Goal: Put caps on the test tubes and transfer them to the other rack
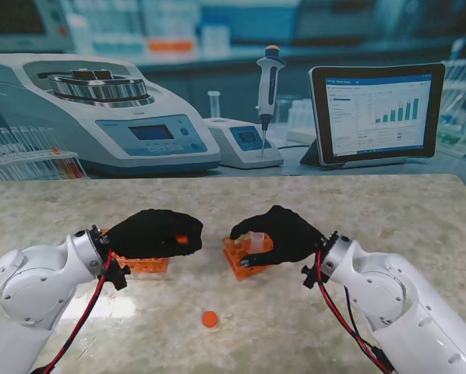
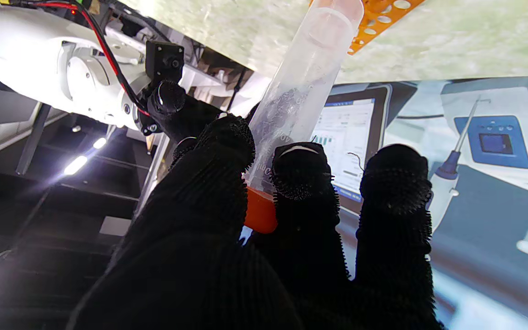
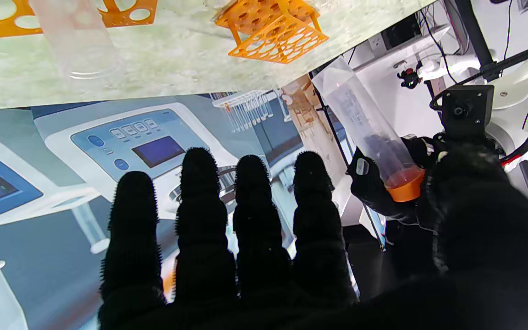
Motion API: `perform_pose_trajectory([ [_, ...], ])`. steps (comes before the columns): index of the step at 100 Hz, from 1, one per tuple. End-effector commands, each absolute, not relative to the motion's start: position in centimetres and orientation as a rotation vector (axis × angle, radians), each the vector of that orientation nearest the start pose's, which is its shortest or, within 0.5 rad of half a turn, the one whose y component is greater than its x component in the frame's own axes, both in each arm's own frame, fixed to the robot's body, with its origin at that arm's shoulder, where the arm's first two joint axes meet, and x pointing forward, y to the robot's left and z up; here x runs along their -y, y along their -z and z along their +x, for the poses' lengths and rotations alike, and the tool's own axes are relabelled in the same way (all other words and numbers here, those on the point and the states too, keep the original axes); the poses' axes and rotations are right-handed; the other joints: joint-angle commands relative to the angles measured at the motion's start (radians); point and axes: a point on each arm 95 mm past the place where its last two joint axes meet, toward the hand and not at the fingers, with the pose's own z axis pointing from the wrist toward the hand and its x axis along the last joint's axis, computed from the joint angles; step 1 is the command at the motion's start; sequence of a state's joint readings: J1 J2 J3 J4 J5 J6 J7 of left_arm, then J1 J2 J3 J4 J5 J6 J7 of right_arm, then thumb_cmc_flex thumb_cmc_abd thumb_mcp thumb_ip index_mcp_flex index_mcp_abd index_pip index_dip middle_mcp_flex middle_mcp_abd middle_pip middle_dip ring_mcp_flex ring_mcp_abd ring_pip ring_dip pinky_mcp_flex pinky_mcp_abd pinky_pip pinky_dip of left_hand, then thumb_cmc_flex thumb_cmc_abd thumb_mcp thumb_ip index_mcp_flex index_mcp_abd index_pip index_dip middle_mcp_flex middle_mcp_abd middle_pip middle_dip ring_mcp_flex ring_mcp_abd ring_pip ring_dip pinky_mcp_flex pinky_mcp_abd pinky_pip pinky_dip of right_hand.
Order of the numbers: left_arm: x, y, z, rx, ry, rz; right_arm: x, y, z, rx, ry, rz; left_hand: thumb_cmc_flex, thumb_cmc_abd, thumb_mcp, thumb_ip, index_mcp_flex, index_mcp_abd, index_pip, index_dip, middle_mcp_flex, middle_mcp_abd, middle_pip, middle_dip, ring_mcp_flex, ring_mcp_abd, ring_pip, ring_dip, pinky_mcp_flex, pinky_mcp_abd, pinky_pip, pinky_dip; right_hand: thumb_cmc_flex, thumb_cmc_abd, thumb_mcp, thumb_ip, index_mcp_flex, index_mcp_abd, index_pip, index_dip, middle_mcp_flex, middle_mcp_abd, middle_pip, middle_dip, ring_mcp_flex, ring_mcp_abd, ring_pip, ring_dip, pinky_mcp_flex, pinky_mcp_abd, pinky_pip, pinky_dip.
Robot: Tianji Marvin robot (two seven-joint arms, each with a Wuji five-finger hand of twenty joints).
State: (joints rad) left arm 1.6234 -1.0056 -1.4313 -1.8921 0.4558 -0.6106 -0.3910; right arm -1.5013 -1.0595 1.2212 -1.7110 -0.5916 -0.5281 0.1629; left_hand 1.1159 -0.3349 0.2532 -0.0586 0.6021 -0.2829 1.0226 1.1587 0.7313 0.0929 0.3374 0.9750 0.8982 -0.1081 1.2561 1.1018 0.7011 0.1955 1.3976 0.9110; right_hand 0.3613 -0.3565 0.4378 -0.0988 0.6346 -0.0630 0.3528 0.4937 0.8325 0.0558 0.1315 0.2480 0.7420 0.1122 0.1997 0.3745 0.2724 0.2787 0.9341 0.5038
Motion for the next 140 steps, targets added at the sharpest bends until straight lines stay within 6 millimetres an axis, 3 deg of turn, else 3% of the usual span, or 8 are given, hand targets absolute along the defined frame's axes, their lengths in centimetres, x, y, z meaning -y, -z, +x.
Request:
perform_pose_trajectory([
  [1,0.4,21.0,35.8,-1.828,2.160,-0.919,-4.9,24.1,39.3,-1.728,-2.172,0.975,0.175,0.236,0.277,0.037,0.079,0.065,0.181,0.058,0.155,-0.111,0.425,0.069,-0.030,-0.025,-0.011,0.011,-0.003,0.026,-0.009,0.051,-0.041,0.024,0.005,0.007,0.027,-0.025,0.012,0.011,-0.002,-0.020,0.000,0.011,-0.021,-0.021,-0.026,-0.018,-0.017,0.030,-0.018,-0.021],
  [79,-1.9,21.3,36.1,-1.796,2.093,-0.953,-7.4,19.0,43.6,-2.054,-1.953,1.039,0.175,0.235,0.277,0.036,0.080,0.066,0.181,0.058,0.153,-0.108,0.424,0.068,-0.033,-0.017,-0.013,0.017,-0.014,0.031,-0.009,0.057,-0.024,0.038,-0.010,0.003,0.052,-0.041,0.029,0.018,0.041,-0.037,0.014,0.023,0.007,-0.023,-0.015,-0.014,-0.016,0.040,-0.016,-0.026],
  [140,-4.6,22.2,36.4,-1.746,2.018,-0.997,-8.9,18.4,44.4,-2.081,-1.944,1.041,0.175,0.236,0.277,0.036,0.081,0.067,0.181,0.058,0.152,-0.109,0.423,0.067,-0.036,-0.013,-0.015,0.020,-0.018,0.034,-0.009,0.058,-0.023,0.035,0.001,0.003,0.053,-0.041,0.030,0.020,0.038,-0.039,0.012,0.025,0.006,-0.024,-0.017,-0.014,-0.019,0.039,-0.016,-0.027],
])
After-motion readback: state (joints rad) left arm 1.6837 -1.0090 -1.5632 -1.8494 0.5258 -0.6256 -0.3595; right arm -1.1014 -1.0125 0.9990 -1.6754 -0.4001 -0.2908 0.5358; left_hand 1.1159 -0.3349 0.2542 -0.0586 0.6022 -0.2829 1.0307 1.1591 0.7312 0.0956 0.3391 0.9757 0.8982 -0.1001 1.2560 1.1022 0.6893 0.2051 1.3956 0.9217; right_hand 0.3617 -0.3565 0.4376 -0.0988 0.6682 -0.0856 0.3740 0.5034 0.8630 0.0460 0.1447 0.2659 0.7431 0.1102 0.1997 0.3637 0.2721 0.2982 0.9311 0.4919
